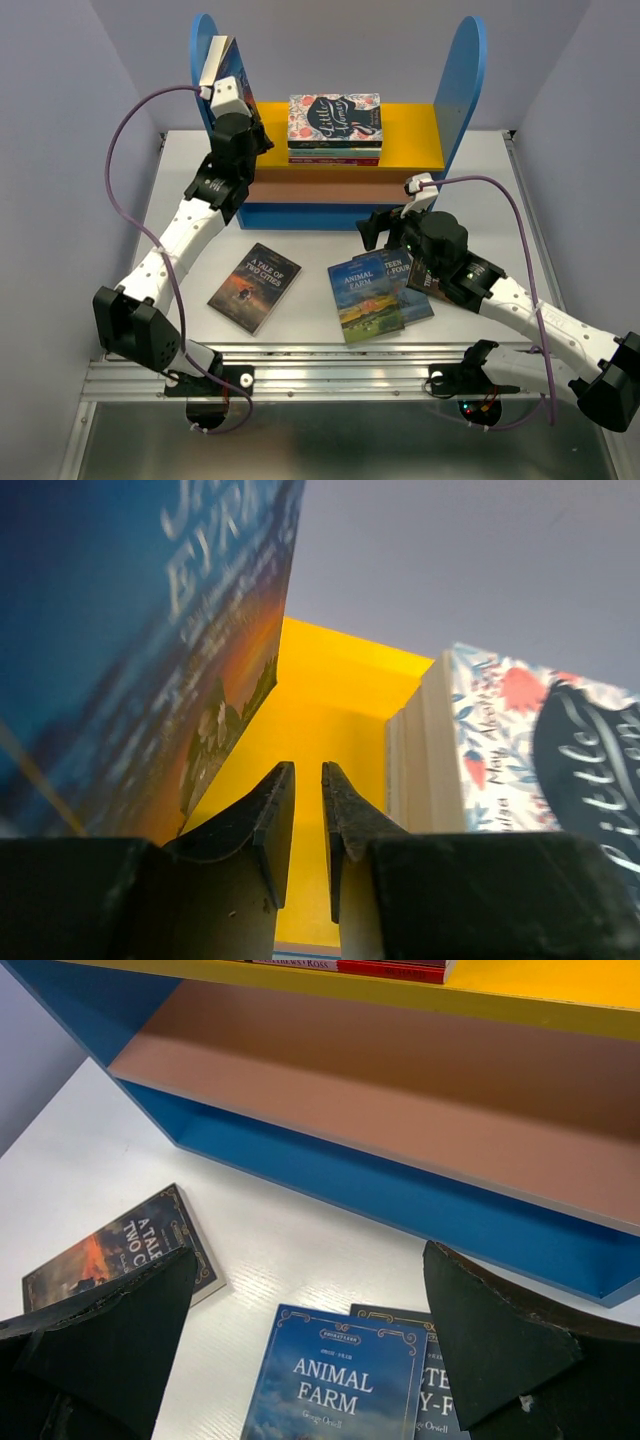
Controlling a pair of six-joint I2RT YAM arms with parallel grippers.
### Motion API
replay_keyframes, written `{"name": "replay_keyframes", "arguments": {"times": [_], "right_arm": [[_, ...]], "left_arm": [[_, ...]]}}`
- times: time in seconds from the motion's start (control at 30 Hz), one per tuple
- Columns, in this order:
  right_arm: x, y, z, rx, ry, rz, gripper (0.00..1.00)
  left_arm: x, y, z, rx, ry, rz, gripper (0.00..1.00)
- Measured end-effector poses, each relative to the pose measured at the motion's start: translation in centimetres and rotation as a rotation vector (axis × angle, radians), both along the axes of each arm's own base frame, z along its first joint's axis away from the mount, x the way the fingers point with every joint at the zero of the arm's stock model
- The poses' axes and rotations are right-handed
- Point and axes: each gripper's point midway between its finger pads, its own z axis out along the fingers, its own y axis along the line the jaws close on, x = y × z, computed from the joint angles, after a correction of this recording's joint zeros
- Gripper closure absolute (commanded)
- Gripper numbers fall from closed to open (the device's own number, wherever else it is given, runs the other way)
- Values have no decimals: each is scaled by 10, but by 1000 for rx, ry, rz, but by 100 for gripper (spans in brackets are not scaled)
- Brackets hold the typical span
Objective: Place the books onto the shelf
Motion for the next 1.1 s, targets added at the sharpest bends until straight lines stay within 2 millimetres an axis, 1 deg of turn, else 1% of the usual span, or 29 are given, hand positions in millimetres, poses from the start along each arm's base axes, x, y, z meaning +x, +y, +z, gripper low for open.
{"name": "replay_keyframes", "arguments": {"times": [0.07,0.1,0.13,0.17,0.23,0.27,0.3,0.33,0.4,0.43,0.5,0.57,0.6,0.67,0.7,0.73,0.77,0.87,0.93,1.0,1.1], "right_arm": [[0,0,0,-1,1,0,0],[0,0,-1,-2,2,1,0],[0,0,-1,-2,2,1,0],[0,0,-1,-2,2,3,0],[-1,1,-1,-1,2,5,0],[-1,1,-1,-1,3,6,0],[-1,1,-1,-1,3,7,0],[-1,1,-1,-1,3,8,0],[-1,1,-1,-1,3,9,0],[-1,1,-1,0,3,10,0],[-1,1,0,1,2,12,0],[-2,1,2,4,-1,14,0],[-3,0,4,8,-6,14,0],[-4,-1,7,15,-12,14,0],[-5,-1,9,19,-16,14,0],[-5,-2,10,21,-18,13,0],[-6,-2,11,26,-21,12,0],[-9,-6,10,39,-16,4,0],[-12,-9,4,48,1,-4,0],[-16,-13,-3,47,25,-11,0],[-23,-20,-17,49,79,-26,0]], "left_arm": [[-7,-1,16,-21,-40,-22,68],[-11,0,28,-35,-70,-35,64],[-13,-1,34,-41,-85,-41,61],[-16,-1,44,-53,-113,-54,59],[-25,-4,65,-74,-168,-88,50],[-27,-5,70,-78,-180,-101,47],[-31,-8,78,-85,-202,-124,40],[-35,-11,85,-93,-222,-153,35],[-40,-20,91,-97,-239,-209,26],[-44,-28,94,-98,-248,-261,15],[-49,-40,97,-99,-255,-336,1],[-56,-51,100,-108,-261,-409,1],[-64,-59,103,-115,-268,-466,1],[-77,-68,111,-127,-290,-540,1],[-88,-73,115,-136,-305,-593,1],[-95,-74,118,-144,-313,-613,1],[-108,-76,120,-161,-324,-651,1],[-144,-79,120,-207,-348,-737,1],[-174,-80,111,-239,-346,-789,1],[-191,-80,101,-260,-338,-815,1],[-213,-78,68,-297,-271,-829,1]]}}
